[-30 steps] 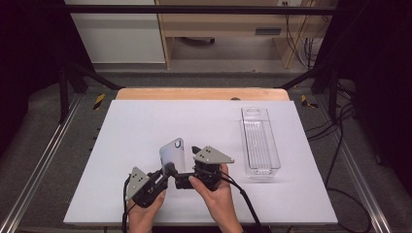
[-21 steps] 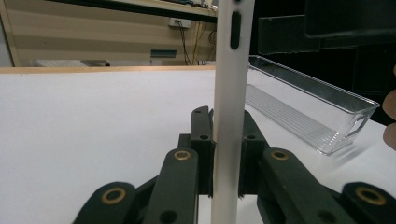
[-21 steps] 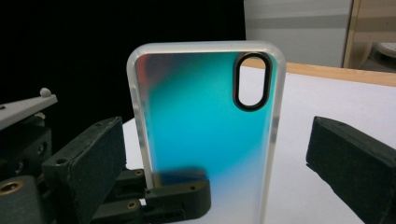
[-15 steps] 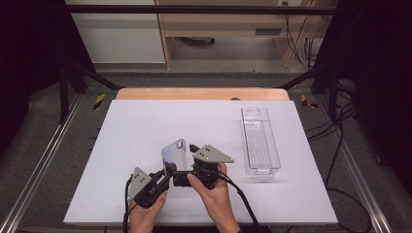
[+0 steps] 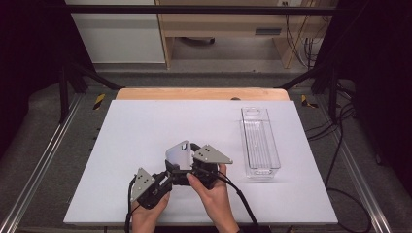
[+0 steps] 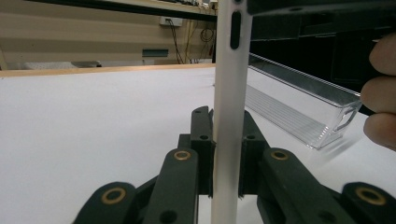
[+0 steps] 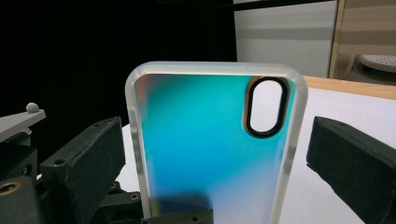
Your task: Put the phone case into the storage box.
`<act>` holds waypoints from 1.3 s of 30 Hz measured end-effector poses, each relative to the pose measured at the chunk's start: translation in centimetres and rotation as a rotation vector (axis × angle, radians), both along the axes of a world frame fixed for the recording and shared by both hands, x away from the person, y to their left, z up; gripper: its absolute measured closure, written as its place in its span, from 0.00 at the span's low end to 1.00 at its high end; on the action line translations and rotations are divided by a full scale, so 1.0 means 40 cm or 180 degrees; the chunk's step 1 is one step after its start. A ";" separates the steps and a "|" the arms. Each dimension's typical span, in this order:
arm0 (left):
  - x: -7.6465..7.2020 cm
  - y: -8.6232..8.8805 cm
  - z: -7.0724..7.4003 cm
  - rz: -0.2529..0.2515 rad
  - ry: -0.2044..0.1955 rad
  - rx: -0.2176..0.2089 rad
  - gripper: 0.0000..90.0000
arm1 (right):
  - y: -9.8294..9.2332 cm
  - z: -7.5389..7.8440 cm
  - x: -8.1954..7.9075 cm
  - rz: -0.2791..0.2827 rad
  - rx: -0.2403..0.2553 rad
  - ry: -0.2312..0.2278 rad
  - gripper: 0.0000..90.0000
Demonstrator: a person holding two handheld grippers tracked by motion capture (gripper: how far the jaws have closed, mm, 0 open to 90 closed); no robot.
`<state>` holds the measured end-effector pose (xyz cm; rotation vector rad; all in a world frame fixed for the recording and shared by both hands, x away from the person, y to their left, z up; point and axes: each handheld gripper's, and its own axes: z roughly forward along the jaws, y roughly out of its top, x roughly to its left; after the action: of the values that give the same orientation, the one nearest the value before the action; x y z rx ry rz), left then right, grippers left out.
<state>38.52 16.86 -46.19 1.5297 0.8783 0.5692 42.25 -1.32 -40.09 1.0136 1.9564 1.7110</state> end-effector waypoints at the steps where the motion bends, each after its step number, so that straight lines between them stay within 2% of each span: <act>1: 0.000 -0.001 0.000 -0.0004 0.0001 0.0002 0.90 | 0.000 -0.001 0.000 -0.0006 -0.0008 -0.0001 0.05; 4: -0.001 -0.004 -0.001 -0.0049 0.0027 -0.0033 0.89 | 0.000 -0.002 0.001 -0.0035 -0.0041 -0.0001 0.05; 9: -0.004 -0.012 -0.001 -0.0061 0.0007 -0.0001 0.89 | 0.000 -0.002 0.002 -0.0081 -0.0062 -0.0002 0.06; 27: -0.011 -0.026 -0.001 -0.0086 -0.0063 0.0052 0.90 | -0.001 -0.003 0.004 -0.0109 -0.0025 0.0036 0.05; 39: -0.012 -0.026 0.000 -0.0071 -0.0090 0.0087 0.90 | -0.002 0.000 0.002 -0.0148 0.0022 0.0008 0.06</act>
<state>38.04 15.82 -46.20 1.5506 0.8338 0.5875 42.34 -1.41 -40.11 1.0561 1.9145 1.6934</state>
